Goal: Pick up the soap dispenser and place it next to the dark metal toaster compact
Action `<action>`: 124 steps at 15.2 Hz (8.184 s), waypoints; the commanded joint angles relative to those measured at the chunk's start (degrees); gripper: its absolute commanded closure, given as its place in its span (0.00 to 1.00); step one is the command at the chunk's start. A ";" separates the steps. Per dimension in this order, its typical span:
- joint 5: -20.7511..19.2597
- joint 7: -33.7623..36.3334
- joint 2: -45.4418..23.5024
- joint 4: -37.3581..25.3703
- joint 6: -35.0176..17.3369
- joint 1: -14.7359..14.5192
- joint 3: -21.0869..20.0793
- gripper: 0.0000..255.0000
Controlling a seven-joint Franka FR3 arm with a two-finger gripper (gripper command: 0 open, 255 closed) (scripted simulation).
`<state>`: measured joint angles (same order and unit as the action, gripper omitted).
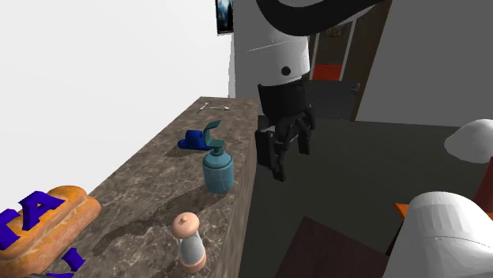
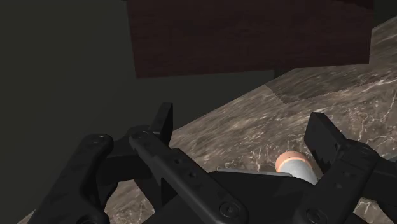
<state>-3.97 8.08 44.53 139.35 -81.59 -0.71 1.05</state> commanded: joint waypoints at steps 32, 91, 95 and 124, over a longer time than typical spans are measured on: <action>22.85 -68.86 -46.67 -19.12 -50.53 -10.61 32.92 0.00; 16.54 -60.57 -42.79 -37.28 -30.27 -11.05 32.78 1.00; 16.46 -60.03 -43.03 -40.57 -27.21 -10.98 32.86 1.00; 24.49 -59.16 -55.18 -77.25 0.06 -5.57 35.54 1.00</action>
<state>19.60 -51.07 -9.49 64.64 -83.12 -7.00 36.42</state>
